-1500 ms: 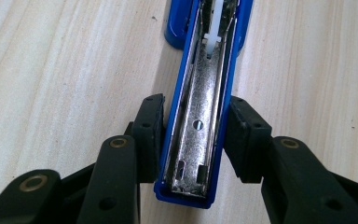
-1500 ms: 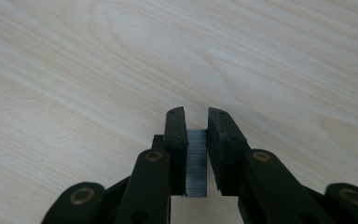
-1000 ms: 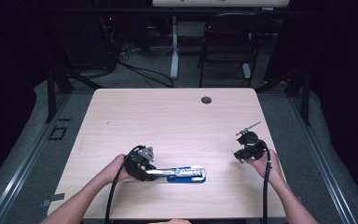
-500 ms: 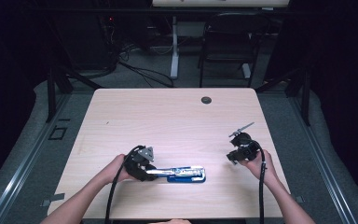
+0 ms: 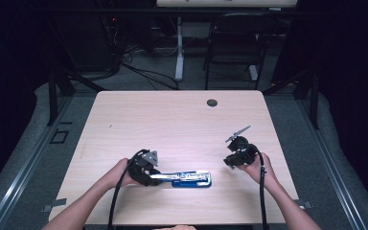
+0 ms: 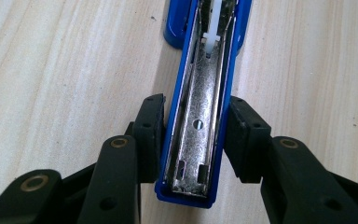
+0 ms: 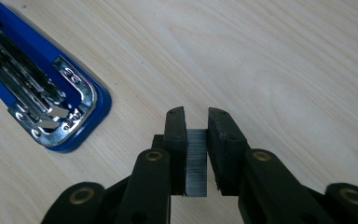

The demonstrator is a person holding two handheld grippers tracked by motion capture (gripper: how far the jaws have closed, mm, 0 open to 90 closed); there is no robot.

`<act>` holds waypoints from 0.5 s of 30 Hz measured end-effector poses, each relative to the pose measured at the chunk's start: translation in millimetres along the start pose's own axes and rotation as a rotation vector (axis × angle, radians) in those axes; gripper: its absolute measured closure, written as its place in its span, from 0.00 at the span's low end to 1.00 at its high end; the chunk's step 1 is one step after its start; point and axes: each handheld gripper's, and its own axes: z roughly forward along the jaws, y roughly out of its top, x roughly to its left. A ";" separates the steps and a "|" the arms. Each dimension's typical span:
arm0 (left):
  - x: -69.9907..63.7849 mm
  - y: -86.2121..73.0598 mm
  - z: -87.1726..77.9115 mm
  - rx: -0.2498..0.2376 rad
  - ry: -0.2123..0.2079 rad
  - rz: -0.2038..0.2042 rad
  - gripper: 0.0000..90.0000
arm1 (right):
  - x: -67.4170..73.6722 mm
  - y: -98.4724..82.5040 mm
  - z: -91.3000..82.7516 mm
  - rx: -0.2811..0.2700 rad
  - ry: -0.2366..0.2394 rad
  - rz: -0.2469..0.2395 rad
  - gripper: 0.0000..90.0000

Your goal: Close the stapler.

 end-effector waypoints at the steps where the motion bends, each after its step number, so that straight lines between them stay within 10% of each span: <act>1: -0.1 0.0 0.0 0.000 0.000 0.001 0.68 | 3.0 0.8 1.9 -0.024 0.006 0.013 0.87; 15: 0.3 -0.4 0.1 -0.005 -0.001 0.004 0.68 | 19.8 24.8 18.2 -0.009 0.008 -0.080 0.87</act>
